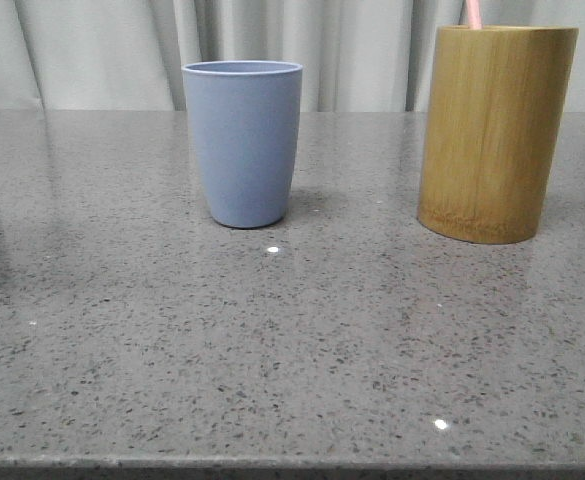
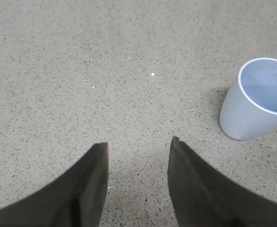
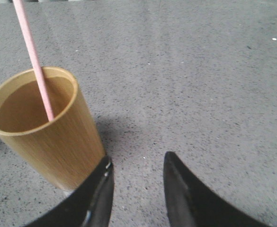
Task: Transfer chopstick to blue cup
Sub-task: 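Grasp the pink stick in the bamboo holder with the right gripper and lift, then carry the pink stick over the blue cup and lower it inside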
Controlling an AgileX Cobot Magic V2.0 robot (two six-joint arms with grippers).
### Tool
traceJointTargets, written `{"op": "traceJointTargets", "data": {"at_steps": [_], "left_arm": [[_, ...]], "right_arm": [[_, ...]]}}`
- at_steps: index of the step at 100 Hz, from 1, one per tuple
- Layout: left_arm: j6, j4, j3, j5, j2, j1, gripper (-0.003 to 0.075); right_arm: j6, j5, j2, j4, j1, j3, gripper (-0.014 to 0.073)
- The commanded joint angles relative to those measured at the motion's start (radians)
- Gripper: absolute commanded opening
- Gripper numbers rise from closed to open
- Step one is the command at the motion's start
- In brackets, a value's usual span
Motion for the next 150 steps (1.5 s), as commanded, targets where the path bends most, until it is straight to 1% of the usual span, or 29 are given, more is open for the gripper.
{"op": "traceJointTargets", "data": {"at_steps": [1, 24, 29, 37, 42, 74, 89, 115, 127, 150], "left_arm": [[-0.009, -0.001, 0.035, -0.107, -0.078, 0.003, 0.0291], [-0.009, -0.001, 0.181, -0.119, -0.218, 0.003, 0.0291], [-0.009, -0.002, 0.203, -0.119, -0.237, 0.003, 0.0291], [-0.011, -0.007, 0.226, -0.12, -0.261, 0.003, 0.0291], [-0.011, -0.011, 0.234, -0.12, -0.267, 0.003, 0.0291], [-0.011, -0.019, 0.239, -0.129, -0.272, 0.003, 0.0291], [-0.011, -0.019, 0.239, -0.129, -0.272, 0.003, 0.0291], [-0.011, -0.019, 0.239, -0.131, -0.272, 0.003, 0.0291], [-0.011, -0.019, 0.239, -0.131, -0.272, 0.003, 0.0291], [-0.011, -0.019, 0.239, -0.131, -0.272, 0.003, 0.0291]], "right_arm": [[-0.004, -0.056, 0.048, 0.008, 0.026, -0.08, 0.0282], [-0.004, -0.047, 0.166, 0.008, 0.102, -0.22, 0.0289], [-0.004, -0.04, 0.199, 0.008, 0.115, -0.25, 0.0314], [-0.004, -0.032, 0.245, 0.011, 0.138, -0.298, 0.0381], [-0.004, -0.027, 0.273, 0.017, 0.15, -0.324, 0.0403], [-0.004, -0.03, 0.449, 0.031, 0.22, -0.465, 0.0405], [-0.004, -0.037, 0.516, 0.034, 0.222, -0.518, 0.0405], [-0.004, -0.108, 0.606, 0.034, 0.222, -0.561, 0.0405], [-0.004, -0.115, 0.642, 0.034, 0.222, -0.588, 0.0361], [-0.004, -0.154, 0.654, 0.034, 0.222, -0.593, 0.0196]]}}
